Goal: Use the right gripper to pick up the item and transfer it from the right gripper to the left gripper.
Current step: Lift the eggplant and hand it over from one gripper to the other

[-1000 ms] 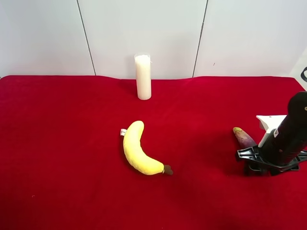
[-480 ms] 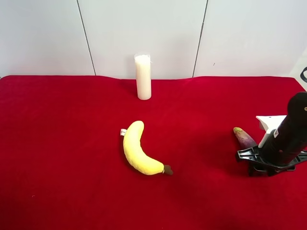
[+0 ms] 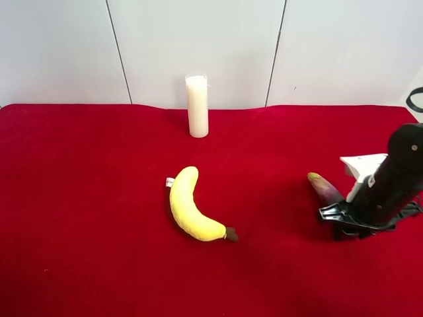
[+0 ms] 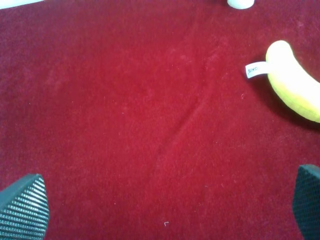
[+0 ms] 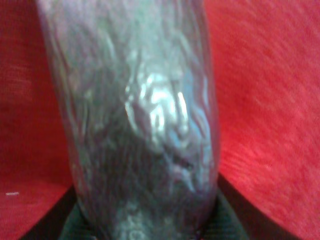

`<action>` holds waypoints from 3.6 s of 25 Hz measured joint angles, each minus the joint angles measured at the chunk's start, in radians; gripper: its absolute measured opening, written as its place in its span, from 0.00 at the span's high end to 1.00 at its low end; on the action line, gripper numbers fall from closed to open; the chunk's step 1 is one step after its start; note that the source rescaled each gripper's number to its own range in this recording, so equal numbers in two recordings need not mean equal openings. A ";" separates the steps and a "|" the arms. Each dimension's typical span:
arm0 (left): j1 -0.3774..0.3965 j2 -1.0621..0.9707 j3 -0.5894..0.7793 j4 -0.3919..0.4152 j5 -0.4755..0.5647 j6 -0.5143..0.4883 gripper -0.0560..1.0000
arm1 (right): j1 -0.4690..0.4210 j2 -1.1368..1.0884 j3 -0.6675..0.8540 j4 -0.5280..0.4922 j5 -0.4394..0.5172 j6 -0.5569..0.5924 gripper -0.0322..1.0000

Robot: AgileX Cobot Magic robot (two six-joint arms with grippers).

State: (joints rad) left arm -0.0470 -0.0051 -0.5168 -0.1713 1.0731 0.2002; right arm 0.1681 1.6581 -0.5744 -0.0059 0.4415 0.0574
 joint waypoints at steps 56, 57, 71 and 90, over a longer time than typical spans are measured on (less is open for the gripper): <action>0.000 0.000 0.000 0.000 0.000 0.000 0.04 | 0.290 -0.099 -0.374 1.088 0.282 -1.549 0.97; 0.000 0.000 0.000 0.000 0.000 0.000 0.04 | 0.290 -0.099 -0.374 1.089 0.284 -1.549 0.97; 0.000 0.109 -0.006 -0.213 -0.167 0.013 0.04 | 0.290 -0.099 -0.374 1.098 0.284 -1.549 0.97; 0.000 0.597 -0.006 -1.118 -0.412 0.739 0.16 | 0.290 -0.099 -0.374 1.226 0.284 -1.628 0.97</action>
State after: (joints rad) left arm -0.0470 0.5922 -0.5224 -1.2893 0.6607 0.9388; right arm 0.4584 1.5589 -0.9486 1.2204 0.7255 -1.5707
